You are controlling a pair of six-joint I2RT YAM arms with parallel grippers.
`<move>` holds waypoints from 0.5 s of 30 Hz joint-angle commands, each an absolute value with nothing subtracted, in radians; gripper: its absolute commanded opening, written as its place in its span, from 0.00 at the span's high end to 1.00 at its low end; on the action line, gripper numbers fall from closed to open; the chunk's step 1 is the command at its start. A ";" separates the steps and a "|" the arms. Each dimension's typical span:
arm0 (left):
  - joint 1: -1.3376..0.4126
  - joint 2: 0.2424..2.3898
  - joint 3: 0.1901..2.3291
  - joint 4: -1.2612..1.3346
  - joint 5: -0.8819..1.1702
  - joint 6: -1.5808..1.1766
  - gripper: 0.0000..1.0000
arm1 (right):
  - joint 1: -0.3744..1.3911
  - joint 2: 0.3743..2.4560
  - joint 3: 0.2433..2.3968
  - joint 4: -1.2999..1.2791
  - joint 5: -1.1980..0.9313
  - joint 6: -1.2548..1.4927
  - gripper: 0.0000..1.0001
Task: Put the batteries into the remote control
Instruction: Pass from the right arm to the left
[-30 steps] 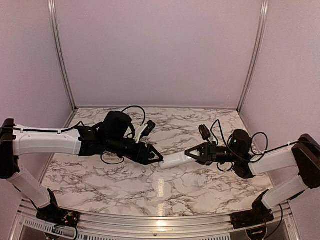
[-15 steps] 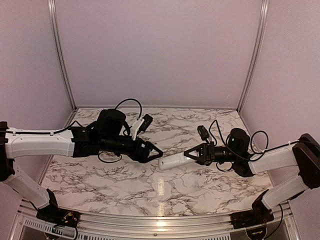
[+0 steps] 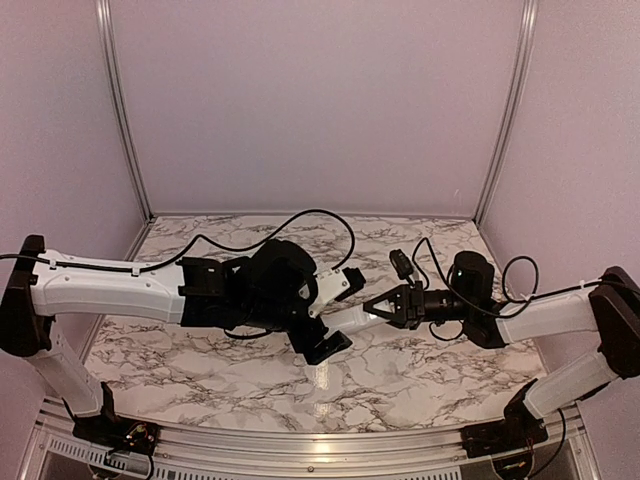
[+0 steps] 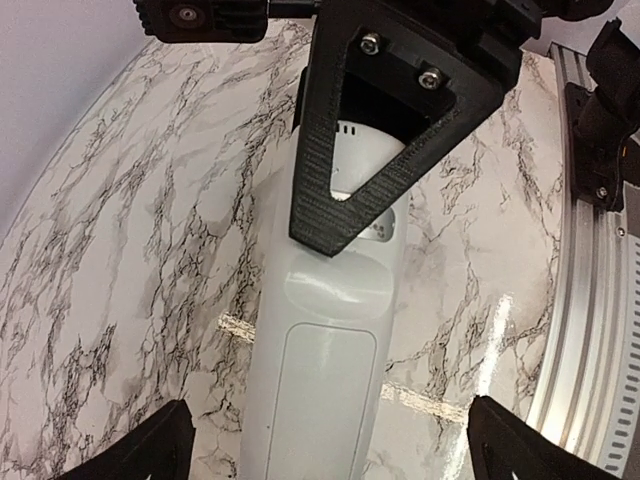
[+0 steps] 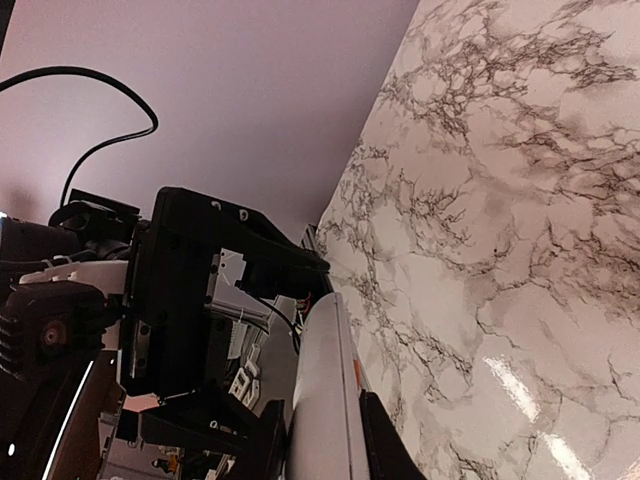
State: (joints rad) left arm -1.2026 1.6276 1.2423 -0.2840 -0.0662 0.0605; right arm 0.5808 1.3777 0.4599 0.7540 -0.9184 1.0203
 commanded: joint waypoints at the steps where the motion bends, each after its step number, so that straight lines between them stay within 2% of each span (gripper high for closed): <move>1: -1.221 1.709 1.319 -0.390 -0.196 0.162 0.01 | 0.593 1.362 0.505 0.746 -0.924 1.009 1.00; 7: -1.221 1.778 1.369 -0.412 -0.236 0.189 0.01 | 0.597 1.360 0.508 0.746 -0.928 1.008 1.00; 8: -1.221 1.782 1.372 -0.413 -0.238 0.190 0.04 | 0.597 1.360 0.508 0.746 -0.928 1.009 1.00; 13: -1.221 1.809 1.394 -0.443 -0.216 0.195 0.33 | 0.597 1.356 0.518 0.722 -0.934 0.998 1.00; 15: -1.221 1.814 1.396 -0.450 -0.204 0.195 0.41 | 0.598 1.358 0.522 0.714 -0.936 0.994 1.00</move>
State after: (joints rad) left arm -1.2167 1.7916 1.3666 -0.4061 -0.2108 0.1883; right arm 0.5865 1.3769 0.4728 0.7277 -0.9215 1.0157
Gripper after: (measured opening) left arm 0.636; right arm 0.188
